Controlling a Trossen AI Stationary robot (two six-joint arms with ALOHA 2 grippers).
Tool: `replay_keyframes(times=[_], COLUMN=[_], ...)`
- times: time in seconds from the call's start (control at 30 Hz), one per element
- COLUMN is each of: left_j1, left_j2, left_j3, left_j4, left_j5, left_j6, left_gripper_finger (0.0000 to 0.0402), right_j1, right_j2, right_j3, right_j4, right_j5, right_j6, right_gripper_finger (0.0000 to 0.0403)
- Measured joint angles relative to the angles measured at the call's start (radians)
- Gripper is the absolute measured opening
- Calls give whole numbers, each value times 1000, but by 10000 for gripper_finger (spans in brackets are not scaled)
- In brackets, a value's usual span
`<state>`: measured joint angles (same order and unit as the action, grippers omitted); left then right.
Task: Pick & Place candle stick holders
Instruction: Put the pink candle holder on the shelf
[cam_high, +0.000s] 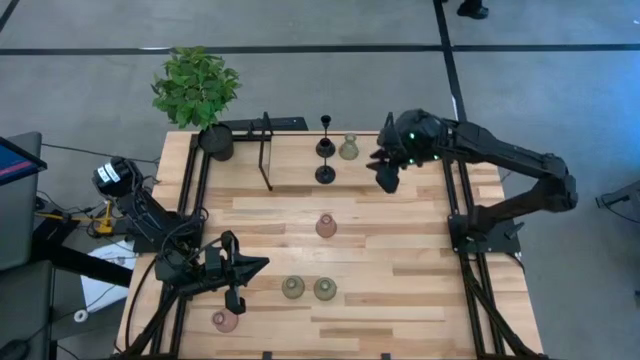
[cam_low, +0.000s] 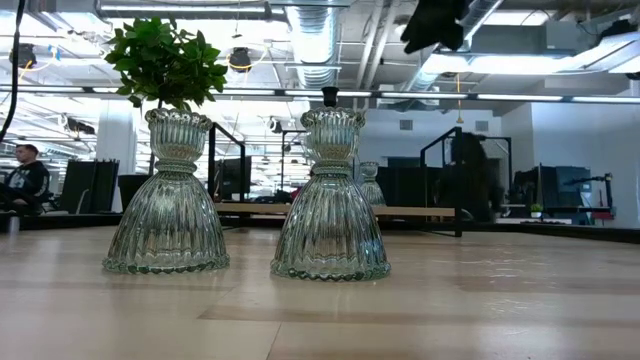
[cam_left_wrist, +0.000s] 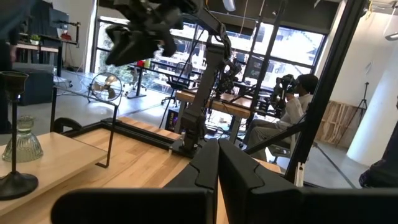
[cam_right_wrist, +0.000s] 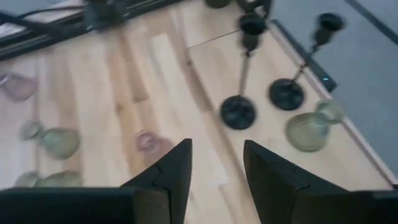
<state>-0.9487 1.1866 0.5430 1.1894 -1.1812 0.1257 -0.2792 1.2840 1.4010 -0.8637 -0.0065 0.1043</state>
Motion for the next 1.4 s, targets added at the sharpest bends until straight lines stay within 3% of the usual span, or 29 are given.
replay_keyframes(times=[0.47,0.77,0.93,1.2,1.4], left_j1=[0,7,54,133,167], left_j2=[0,0,0,0,0], left_j3=[0,0,0,0,0], left_j4=[-4,-25,-154,-224,-284], left_j5=[0,-34,-75,-72,7], left_j6=[0,-1,-80,-101,-108], left_gripper_finger=[10,10,10,9,5], right_j1=[254,346,410,505,553], right_j2=[19,117,145,79,-5], right_j3=[-28,-45,-45,-45,-44], right_j4=[-39,-38,1,46,38], right_j5=[5,19,169,380,483], right_j6=[107,137,159,159,241], right_gripper_finger=[108,106,83,6,11])
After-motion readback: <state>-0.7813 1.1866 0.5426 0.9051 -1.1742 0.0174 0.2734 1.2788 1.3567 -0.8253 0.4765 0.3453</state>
